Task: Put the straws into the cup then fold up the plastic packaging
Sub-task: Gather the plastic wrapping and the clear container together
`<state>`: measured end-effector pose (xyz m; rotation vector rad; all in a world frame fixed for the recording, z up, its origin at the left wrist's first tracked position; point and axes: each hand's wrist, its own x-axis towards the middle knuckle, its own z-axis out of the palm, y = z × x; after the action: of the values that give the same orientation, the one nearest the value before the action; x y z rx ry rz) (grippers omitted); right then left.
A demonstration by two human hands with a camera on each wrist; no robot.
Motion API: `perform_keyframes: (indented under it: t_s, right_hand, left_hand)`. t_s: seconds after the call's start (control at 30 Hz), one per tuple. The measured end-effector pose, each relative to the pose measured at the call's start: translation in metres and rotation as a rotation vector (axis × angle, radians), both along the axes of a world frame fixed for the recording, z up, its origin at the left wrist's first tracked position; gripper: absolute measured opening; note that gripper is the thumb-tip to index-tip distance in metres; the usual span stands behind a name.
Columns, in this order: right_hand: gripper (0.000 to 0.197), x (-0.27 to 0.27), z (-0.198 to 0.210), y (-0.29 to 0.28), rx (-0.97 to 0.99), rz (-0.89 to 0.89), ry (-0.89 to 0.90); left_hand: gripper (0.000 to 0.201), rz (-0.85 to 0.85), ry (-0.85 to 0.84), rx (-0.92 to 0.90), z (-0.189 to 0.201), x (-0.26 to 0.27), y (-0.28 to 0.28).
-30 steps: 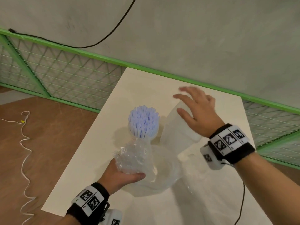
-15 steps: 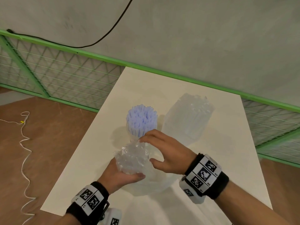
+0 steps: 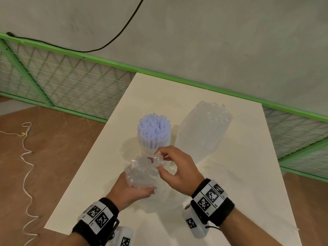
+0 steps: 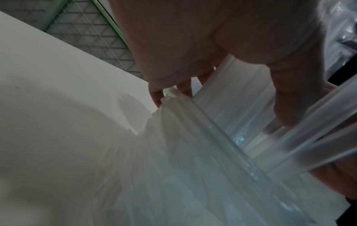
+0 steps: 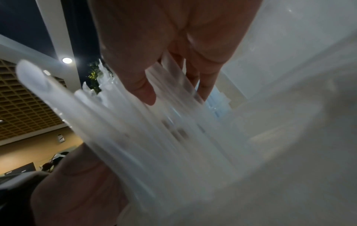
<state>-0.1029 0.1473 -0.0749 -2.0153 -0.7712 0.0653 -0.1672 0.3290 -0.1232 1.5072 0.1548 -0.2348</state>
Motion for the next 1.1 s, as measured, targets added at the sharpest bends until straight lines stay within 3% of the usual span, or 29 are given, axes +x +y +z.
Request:
perform_keyframes:
  t_s: [0.1,0.2,0.33,0.43,0.53,0.7,0.9,1.1]
  right_hand:
    - [0.019,-0.003,-0.001,0.000,0.052,-0.076,0.046]
    - [0.023,-0.006,-0.003,-0.003,0.091,-0.127,0.108]
    - [0.037,-0.006,-0.010,-0.005,0.078,-0.209,0.004]
    - [0.032,-0.005,-0.013,-0.009,0.049,-0.220,-0.092]
    - [0.026,-0.005,-0.008,-0.010,0.027,-0.244,-0.051]
    - [0.043,-0.002,0.007,-0.014,0.134,-0.332,-0.062]
    - [0.013,-0.005,-0.014,-0.014,-0.052,-0.255,-0.154]
    - [0.009,0.002,-0.008,-0.019,-0.024,-0.330,-0.165]
  left_hand:
    - [0.071,0.006,-0.041,0.017,0.001,-0.001,0.000]
    - [0.072,0.009,-0.068,0.035,0.000,0.000,0.001]
    - [0.072,0.011,-0.059,0.033,-0.004,0.000,0.001]
    - [0.070,0.036,-0.018,0.030,-0.006,-0.001,0.001]
    - [0.071,0.024,-0.024,0.034,-0.008,-0.002,0.002]
    - [0.071,0.014,-0.032,-0.002,-0.010,-0.003,0.003]
    - [0.073,0.013,-0.049,-0.009,-0.010,-0.003,0.002]
    - [0.070,0.024,-0.022,0.029,-0.011,-0.002,0.002]
